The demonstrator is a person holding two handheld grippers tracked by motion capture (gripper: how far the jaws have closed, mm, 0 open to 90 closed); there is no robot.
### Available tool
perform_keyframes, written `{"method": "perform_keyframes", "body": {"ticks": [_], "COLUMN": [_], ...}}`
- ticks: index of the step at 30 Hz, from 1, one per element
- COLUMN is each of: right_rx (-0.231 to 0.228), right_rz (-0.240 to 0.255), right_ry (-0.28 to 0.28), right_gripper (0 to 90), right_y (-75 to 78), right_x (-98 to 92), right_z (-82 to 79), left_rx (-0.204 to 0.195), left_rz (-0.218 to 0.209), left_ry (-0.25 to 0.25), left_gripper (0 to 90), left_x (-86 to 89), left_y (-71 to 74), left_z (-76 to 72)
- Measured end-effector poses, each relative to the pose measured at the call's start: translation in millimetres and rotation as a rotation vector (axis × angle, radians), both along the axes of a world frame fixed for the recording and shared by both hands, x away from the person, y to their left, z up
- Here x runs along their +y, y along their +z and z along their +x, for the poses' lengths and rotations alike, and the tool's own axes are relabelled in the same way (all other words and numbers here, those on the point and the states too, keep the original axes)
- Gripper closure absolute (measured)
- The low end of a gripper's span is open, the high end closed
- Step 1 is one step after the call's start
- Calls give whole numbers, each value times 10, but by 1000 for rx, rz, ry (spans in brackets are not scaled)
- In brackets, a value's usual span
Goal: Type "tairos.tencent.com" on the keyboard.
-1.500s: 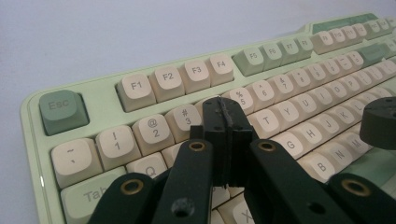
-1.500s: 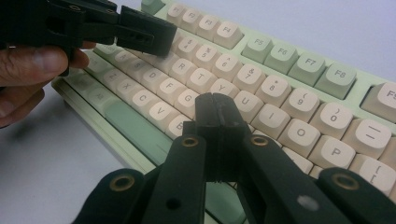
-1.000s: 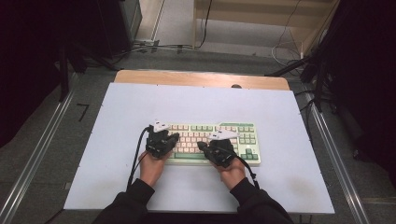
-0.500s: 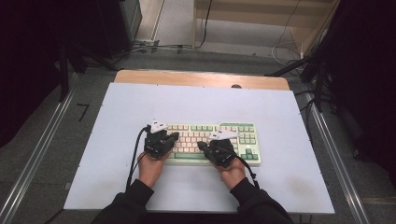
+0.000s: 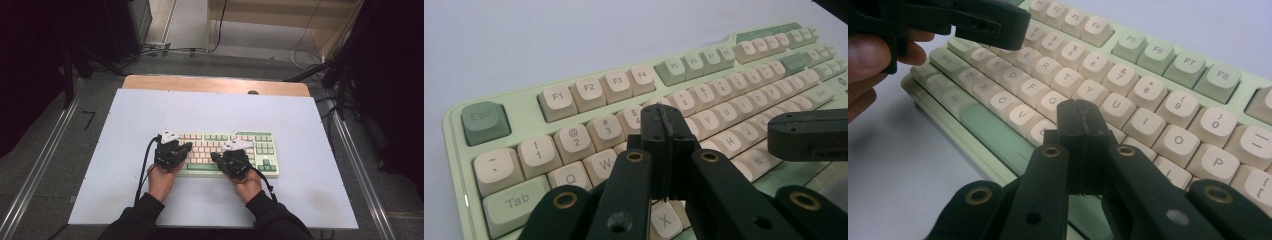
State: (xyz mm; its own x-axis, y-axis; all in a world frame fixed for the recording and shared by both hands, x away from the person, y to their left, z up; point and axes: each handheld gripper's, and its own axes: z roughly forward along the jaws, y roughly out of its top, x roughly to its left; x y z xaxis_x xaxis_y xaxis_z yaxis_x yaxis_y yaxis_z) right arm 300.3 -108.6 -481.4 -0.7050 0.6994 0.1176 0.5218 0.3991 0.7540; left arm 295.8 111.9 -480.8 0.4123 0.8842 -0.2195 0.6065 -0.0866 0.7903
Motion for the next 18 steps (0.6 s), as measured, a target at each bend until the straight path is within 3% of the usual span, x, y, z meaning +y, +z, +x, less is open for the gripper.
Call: {"method": "perform_keyframes", "body": {"ticks": [18], "right_rx": [13], "right_rz": [-22], "right_ry": [3], "right_gripper": [878], "right_y": [-56], "right_x": [33], "right_z": [14], "left_rx": [0], "left_rz": [-2], "left_ry": [0], "left_gripper": [900], "left_x": [-9], "left_y": [-2], "left_z": [-2]}}
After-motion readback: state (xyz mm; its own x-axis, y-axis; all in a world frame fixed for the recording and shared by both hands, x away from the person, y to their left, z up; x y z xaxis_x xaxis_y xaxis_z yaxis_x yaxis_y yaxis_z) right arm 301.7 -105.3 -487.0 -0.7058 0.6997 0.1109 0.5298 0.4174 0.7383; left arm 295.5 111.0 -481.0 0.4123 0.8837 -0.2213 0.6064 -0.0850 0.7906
